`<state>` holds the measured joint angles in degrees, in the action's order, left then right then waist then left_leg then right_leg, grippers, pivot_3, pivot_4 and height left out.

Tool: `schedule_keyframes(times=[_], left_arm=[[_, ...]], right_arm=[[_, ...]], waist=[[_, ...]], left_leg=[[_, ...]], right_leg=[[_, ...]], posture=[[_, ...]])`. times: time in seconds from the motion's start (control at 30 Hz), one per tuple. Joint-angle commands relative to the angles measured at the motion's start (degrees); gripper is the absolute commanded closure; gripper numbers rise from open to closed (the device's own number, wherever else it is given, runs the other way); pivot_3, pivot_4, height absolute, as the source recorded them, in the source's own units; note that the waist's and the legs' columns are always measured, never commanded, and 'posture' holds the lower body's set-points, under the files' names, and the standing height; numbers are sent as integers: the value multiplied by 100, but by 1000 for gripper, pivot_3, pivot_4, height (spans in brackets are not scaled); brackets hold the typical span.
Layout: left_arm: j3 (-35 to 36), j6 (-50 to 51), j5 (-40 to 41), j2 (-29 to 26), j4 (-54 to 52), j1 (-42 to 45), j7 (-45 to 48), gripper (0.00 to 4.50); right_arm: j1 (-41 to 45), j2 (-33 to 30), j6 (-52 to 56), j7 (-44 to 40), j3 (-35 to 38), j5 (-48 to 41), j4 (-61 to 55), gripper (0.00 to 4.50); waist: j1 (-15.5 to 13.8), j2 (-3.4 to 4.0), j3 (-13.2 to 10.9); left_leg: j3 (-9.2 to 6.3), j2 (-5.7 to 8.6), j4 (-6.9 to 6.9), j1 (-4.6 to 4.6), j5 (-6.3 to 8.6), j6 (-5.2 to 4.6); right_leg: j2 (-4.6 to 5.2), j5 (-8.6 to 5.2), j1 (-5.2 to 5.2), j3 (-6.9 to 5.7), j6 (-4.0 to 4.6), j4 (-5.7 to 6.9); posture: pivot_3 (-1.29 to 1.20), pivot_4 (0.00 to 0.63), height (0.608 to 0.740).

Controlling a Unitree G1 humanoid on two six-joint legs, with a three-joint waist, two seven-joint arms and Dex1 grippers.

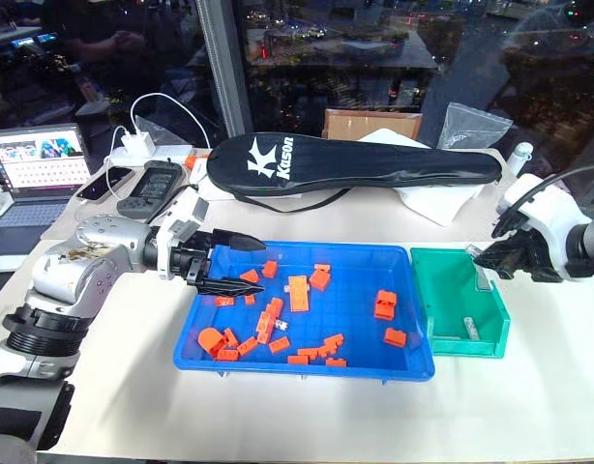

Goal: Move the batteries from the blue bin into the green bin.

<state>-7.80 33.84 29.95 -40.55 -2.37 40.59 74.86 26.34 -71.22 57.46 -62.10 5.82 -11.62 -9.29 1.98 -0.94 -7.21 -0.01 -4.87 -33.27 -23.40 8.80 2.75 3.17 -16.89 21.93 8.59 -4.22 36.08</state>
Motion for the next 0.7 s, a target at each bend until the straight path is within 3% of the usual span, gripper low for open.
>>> schedule_keyframes(times=[0.03, 0.5, 0.57, 0.7], left_arm=[[121, -87, -62, -39, -127, 44, -65, 0], [531, 303, 78, -421, -811, -452, -509, 0], [597, 330, 67, -469, -846, -508, -566, 0], [632, 338, 73, -491, -880, -587, -584, 0]], right_arm=[[55, 222, -328, 282, -250, 97, 93, 4238], [422, 751, -1235, 475, -1441, 634, 983, 4238], [533, 740, -1465, 426, -1606, 829, 1096, 3209], [885, 859, -1273, 294, -1444, 632, 1017, 1908]], waist=[[18, 1, 0], [-26, 6, 2], [-24, 7, 1], [-6, 8, 2]], left_leg=[[0, 1, -1, -1, 0, 0], [-1, 5, -8, -10, 0, 1], [-1, 4, -7, -8, 0, 1], [-1, 4, -5, -6, 0, 1]], right_leg=[[0, 0, 0, 1, 0, 0], [4, -1, 1, -1, -4, -3], [3, -1, 1, -1, -3, -1], [2, -1, 1, -1, -3, -1]], posture=[[0, 150, 736], [0, 150, 736], [0, 150, 736], [0, 150, 736]])
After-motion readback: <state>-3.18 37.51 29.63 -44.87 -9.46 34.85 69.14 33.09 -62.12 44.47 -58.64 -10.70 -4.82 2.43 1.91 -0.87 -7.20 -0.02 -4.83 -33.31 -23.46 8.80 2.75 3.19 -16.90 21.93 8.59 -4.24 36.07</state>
